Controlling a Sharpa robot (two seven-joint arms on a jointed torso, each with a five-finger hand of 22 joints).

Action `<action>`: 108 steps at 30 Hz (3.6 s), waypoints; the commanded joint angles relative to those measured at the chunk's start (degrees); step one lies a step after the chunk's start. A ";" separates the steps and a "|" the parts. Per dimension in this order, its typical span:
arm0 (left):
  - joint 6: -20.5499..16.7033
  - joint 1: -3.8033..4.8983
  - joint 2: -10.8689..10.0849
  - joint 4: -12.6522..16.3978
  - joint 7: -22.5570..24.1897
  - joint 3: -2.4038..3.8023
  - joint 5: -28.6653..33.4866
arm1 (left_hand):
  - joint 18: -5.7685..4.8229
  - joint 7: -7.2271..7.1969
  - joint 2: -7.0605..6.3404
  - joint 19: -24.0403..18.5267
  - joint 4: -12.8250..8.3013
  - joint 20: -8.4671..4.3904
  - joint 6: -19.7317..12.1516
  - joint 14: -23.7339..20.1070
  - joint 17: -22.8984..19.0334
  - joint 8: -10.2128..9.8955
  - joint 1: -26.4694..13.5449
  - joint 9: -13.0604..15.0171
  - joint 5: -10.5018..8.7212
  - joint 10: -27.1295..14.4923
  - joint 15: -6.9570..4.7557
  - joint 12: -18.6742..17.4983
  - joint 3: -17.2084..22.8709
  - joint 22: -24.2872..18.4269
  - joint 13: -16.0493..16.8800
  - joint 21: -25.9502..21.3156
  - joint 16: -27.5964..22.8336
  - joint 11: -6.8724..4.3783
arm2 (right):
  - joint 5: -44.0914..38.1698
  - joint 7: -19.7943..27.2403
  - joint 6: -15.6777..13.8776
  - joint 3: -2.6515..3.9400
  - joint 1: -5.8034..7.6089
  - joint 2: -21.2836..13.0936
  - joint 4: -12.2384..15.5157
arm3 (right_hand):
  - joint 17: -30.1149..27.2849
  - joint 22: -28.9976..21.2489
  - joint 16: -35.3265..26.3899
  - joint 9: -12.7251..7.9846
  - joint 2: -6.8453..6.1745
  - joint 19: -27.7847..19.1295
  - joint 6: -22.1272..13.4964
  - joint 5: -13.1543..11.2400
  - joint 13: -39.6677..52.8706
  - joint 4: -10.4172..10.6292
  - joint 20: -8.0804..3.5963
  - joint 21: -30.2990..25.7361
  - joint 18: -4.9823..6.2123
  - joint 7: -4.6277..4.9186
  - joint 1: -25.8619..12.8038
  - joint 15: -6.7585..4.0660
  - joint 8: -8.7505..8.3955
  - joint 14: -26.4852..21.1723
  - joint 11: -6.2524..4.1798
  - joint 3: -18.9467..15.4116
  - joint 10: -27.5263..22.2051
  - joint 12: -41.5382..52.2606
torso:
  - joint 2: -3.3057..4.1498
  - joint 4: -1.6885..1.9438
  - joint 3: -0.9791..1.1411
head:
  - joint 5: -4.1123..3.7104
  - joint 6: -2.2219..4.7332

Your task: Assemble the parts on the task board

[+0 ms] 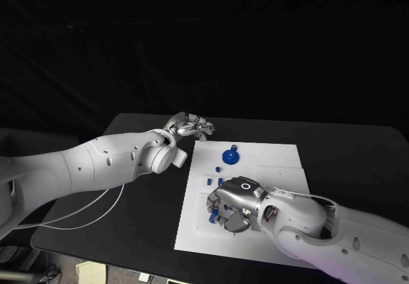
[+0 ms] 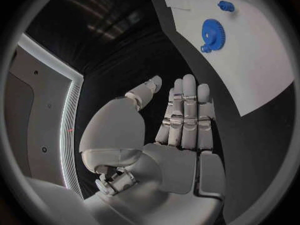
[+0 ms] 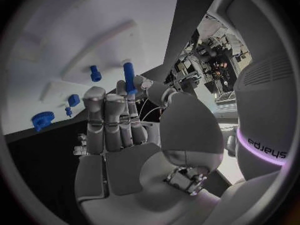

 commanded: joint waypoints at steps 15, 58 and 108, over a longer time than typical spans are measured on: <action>0.79 0.03 0.17 -0.10 0.29 0.05 0.32 | 0.34 -0.10 0.62 0.36 -0.29 -0.07 -0.44 0.39 0.17 0.20 -0.15 -0.07 0.21 0.17 0.04 -0.34 -0.03 0.09 -0.08 -0.26 -0.40 0.10 | -2.27 0.08 0.97 -0.03 -0.31 -0.58 -0.20 | -0.08 1.03 0.06 0.53 0.90 0.11 0.23 -0.02 0.15 -0.62 -0.37 0.23 5.80 -0.04 -0.20 -0.72 0.21 -0.19 -0.15 0.02 1.61 0.25 | 0.00 0.04 -0.05 | 0.04 -0.35; 0.83 0.03 0.07 -0.19 0.11 0.05 0.32 | 0.34 -0.10 0.68 0.38 -0.37 -0.07 -0.46 0.42 0.42 0.25 -0.13 -0.10 0.23 0.17 0.04 -0.36 -0.02 0.16 -0.08 -0.34 -0.60 0.10 | -7.04 -1.23 4.66 0.09 -0.19 -0.77 1.39 | -0.07 1.05 0.05 0.67 0.94 0.05 0.30 -0.02 0.34 -1.17 -0.39 0.27 5.80 -0.08 -0.35 -0.74 0.27 -0.19 -0.17 -0.02 1.66 0.25 | -0.01 0.01 -0.07 | 0.09 -0.62; 0.91 0.03 0.00 -0.20 -0.06 0.05 0.32 | 0.33 -0.10 0.75 0.40 -0.46 -0.06 -0.47 0.46 0.72 0.30 -0.08 -0.14 0.23 0.18 0.05 -0.39 0.01 0.24 -0.07 -0.43 -0.83 0.10 | -16.01 -6.34 6.26 0.03 1.06 0.04 5.97 | -0.08 1.06 -0.05 0.98 0.43 -0.18 0.77 -0.02 0.80 -1.49 -0.29 0.31 5.80 -0.28 -0.43 -0.89 0.47 -0.27 -0.34 0.66 2.11 0.39 | 0.00 0.04 -0.05 | 0.17 -0.77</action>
